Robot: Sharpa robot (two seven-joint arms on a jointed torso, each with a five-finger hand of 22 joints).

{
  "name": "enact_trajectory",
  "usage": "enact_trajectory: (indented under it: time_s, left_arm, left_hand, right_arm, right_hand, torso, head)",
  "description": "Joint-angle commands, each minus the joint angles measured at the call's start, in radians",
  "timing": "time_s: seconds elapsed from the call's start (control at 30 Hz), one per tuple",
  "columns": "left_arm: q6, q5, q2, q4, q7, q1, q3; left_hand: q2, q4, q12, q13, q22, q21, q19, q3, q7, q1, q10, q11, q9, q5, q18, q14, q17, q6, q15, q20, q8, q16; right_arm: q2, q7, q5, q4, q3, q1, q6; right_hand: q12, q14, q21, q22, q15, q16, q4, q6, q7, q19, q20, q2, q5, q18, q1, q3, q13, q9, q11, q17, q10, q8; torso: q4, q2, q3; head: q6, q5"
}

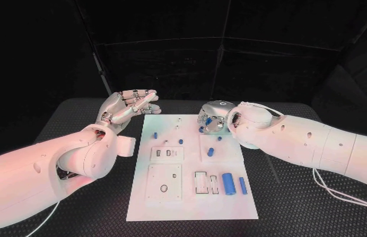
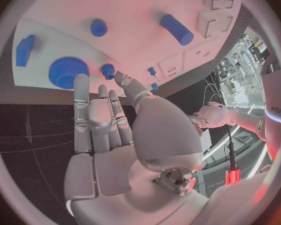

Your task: Assemble the parts on the task board

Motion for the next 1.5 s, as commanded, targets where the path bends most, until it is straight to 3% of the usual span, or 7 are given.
enact_trajectory:
  time_s: [0.03, 0.47, 0.73, 1.07, 1.33, 1.5]
  left_arm:
    - [0.014, -0.007, -0.001, 0.004, 0.001, 0.001, 0.001]
    - [0.017, -0.007, 0.000, 0.004, 0.000, 0.001, 0.002]
    - [0.020, -0.007, -0.001, 0.003, -0.002, 0.001, 0.002]
    - [0.025, -0.007, 0.000, 0.003, -0.003, 0.001, 0.002]
    - [0.028, -0.006, 0.000, 0.001, -0.005, 0.001, 0.002]
    - [0.030, -0.006, 0.000, 0.001, -0.006, 0.001, 0.002]
  left_hand:
    - [-0.001, -0.001, -0.002, -0.001, -0.001, -0.005, 0.006, -0.004, 0.005, 0.004, 0.001, 0.007, -0.001, -0.003, 0.001, -0.001, 0.001, 0.001, 0.005, 0.002, -0.007, -0.005]
    - [0.000, -0.001, -0.004, -0.001, -0.001, -0.005, 0.007, -0.005, 0.005, 0.003, 0.000, 0.008, -0.002, -0.003, 0.001, 0.000, 0.002, 0.001, 0.005, 0.002, -0.008, -0.006]
    - [0.001, 0.000, -0.006, -0.001, -0.002, -0.006, 0.008, -0.006, 0.006, 0.002, 0.000, 0.008, -0.002, -0.003, 0.001, 0.000, 0.002, 0.001, 0.005, 0.002, -0.010, -0.007]
    - [0.002, 0.000, -0.007, -0.001, -0.002, -0.006, 0.008, -0.007, 0.006, 0.001, 0.000, 0.008, -0.003, -0.003, 0.001, 0.001, 0.003, 0.001, 0.005, 0.002, -0.011, -0.008]
    - [0.003, 0.001, -0.008, -0.001, -0.002, -0.006, 0.009, -0.008, 0.006, 0.001, 0.000, 0.008, -0.004, -0.003, 0.001, 0.001, 0.003, 0.001, 0.005, 0.002, -0.011, -0.008]
    - [0.003, 0.001, -0.008, -0.001, -0.002, -0.006, 0.009, -0.008, 0.006, 0.001, 0.000, 0.008, -0.004, -0.003, 0.001, 0.001, 0.003, 0.001, 0.005, 0.002, -0.011, -0.008]
  right_arm:
    - [0.004, -0.015, -0.023, -0.004, 0.001, 0.003, 0.032]
    - [0.018, -0.009, -0.025, -0.020, 0.001, 0.003, 0.044]
    - [0.022, -0.007, -0.025, -0.029, 0.001, 0.003, 0.050]
    - [0.033, -0.004, -0.025, -0.043, 0.001, 0.003, 0.051]
    - [0.037, -0.010, -0.030, -0.054, 0.001, 0.003, 0.038]
    - [0.027, -0.009, -0.032, -0.037, 0.001, 0.003, -0.016]
  right_hand:
    - [0.002, 0.039, 0.011, 0.012, 0.005, 0.014, 0.000, -0.004, 0.000, 0.008, -0.001, 0.001, -0.006, 0.007, -0.014, 0.009, 0.002, 0.001, -0.001, 0.015, -0.003, -0.001]
    - [0.008, 0.042, 0.067, 0.083, 0.005, 0.086, 0.005, 0.018, 0.001, 0.035, 0.001, 0.012, -0.009, -0.002, -0.018, 0.052, 0.002, 0.003, -0.003, 0.092, 0.019, 0.004]
    - [0.010, 0.040, 0.091, 0.109, 0.004, 0.110, 0.007, 0.042, 0.003, 0.041, 0.002, 0.020, -0.029, -0.005, -0.018, 0.089, 0.001, 0.004, -0.004, 0.114, 0.036, 0.009]
    - [0.018, 0.038, 0.130, 0.157, -0.006, 0.134, 0.016, 0.087, -0.007, 0.058, -0.003, 0.033, -0.061, -0.012, -0.013, 0.142, 0.003, 0.008, -0.017, 0.133, 0.080, 0.021]
    - [0.018, 0.037, 0.138, 0.167, -0.007, 0.137, 0.021, 0.094, -0.008, 0.061, -0.004, 0.032, -0.067, -0.013, -0.017, 0.151, 0.003, 0.008, -0.018, 0.134, 0.086, 0.022]
    - [0.019, 0.036, 0.158, 0.201, -0.010, 0.141, 0.035, 0.107, -0.012, 0.079, -0.004, 0.031, -0.068, -0.019, -0.026, 0.157, 0.004, 0.009, -0.022, 0.134, 0.098, 0.026]
  torso:
    - [0.0021, 0.010, -0.0009]
    - [0.0027, 0.016, -0.0017]
    - [0.0020, 0.017, -0.0019]
    - [0.0034, 0.019, -0.0024]
    - [0.0021, 0.019, -0.0030]
    - [0.0029, 0.019, -0.0031]
  head:
    - [0.001, 0.000]
    - [-0.007, 0.002]
    - [-0.012, 0.003]
    - [-0.018, 0.004]
    - [-0.021, 0.006]
    - [-0.021, 0.007]
